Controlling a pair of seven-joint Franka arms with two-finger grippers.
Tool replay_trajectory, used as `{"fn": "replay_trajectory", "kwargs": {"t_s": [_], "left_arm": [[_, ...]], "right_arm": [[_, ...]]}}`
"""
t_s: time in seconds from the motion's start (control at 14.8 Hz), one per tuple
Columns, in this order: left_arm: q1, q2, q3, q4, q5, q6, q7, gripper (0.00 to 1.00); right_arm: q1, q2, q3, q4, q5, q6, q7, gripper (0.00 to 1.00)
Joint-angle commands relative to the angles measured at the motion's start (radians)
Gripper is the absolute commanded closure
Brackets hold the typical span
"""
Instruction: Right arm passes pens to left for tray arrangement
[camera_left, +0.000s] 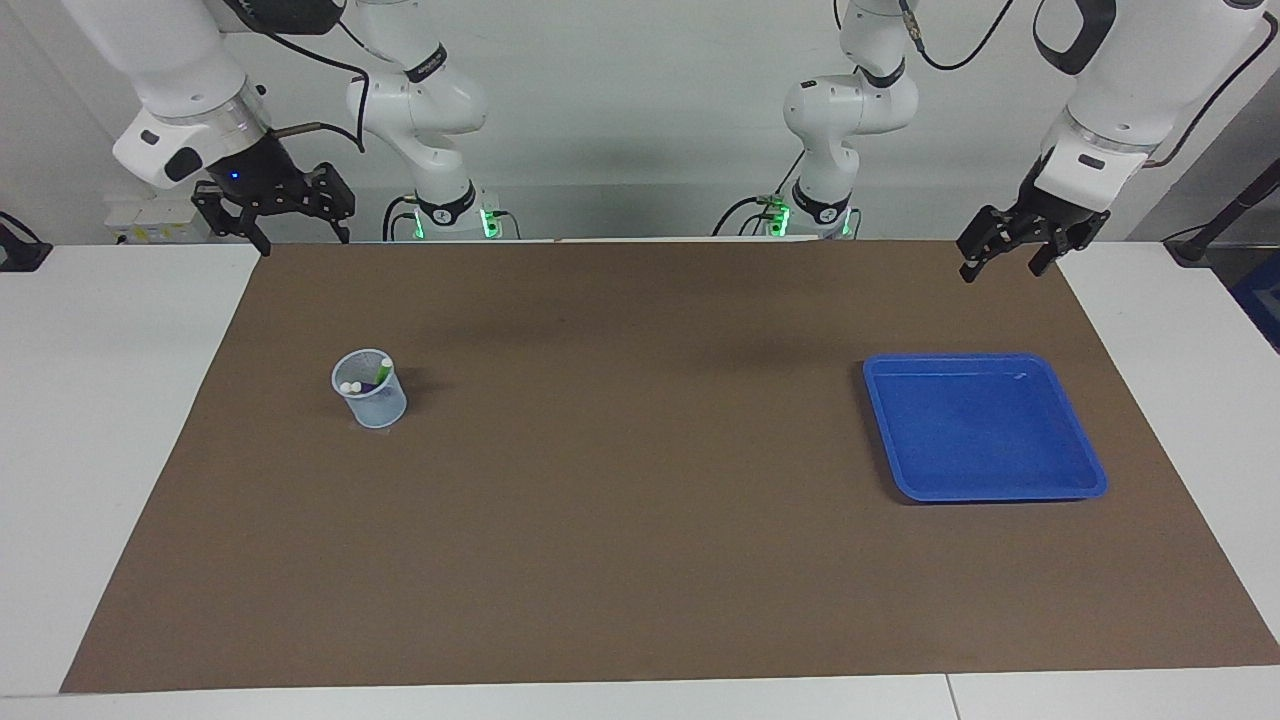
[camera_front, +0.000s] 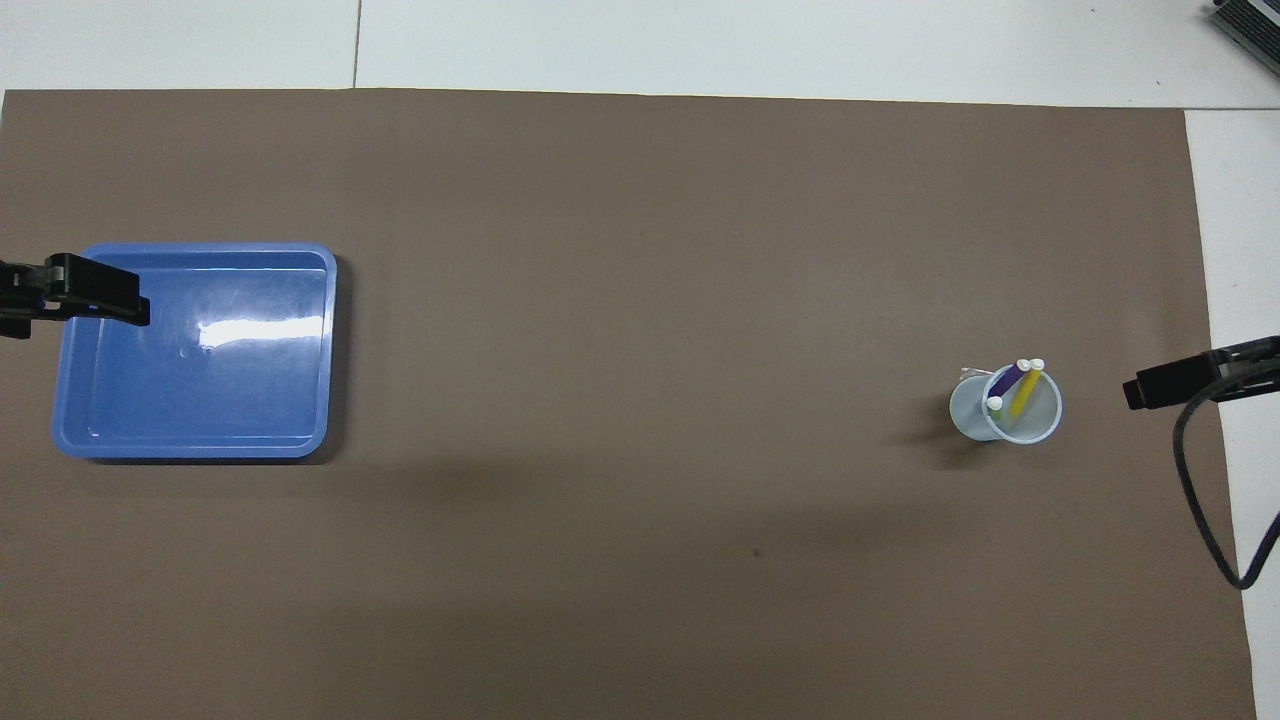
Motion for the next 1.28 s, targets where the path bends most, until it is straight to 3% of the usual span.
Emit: {"fn": "replay_trajectory", "kwargs": {"t_s": [0.0, 0.47, 0.61, 0.74, 0.94, 1.21], "left_arm": [[0.008, -0.027, -0.003, -0.027, -0.008, 0.011, -0.007, 0.00], [0.008, -0.029, -0.003, -0.031, -0.006, 0.011, -0.045, 0.00], [0.010, -0.029, -0.003, -0.031, -0.006, 0.014, -0.062, 0.00], [0.008, -0.030, -0.005, -0.033, -0.009, 0.009, -0.059, 0.00], [-0.006, -0.036, -0.005, -0.043, -0.009, -0.003, -0.077, 0.00], [-0.003, -0.068, -0.006, -0.106, -0.090, 0.015, -0.124, 0.00]], "right_arm": [[-0.010, -0.032, 0.006, -0.014, 0.025, -0.008, -0.005, 0.00], [0.007, -0.049, 0.017, -0.074, 0.025, 0.047, -0.051, 0.00], [0.025, -0.037, 0.017, -0.147, 0.023, 0.069, -0.188, 0.00], [0.027, -0.061, 0.017, -0.265, 0.023, 0.178, -0.285, 0.00], [0.027, -0.035, 0.017, -0.356, 0.021, 0.343, -0.446, 0.00], [0.079, 0.038, 0.017, -0.389, 0.018, 0.436, -0.489, 0.00]]}}
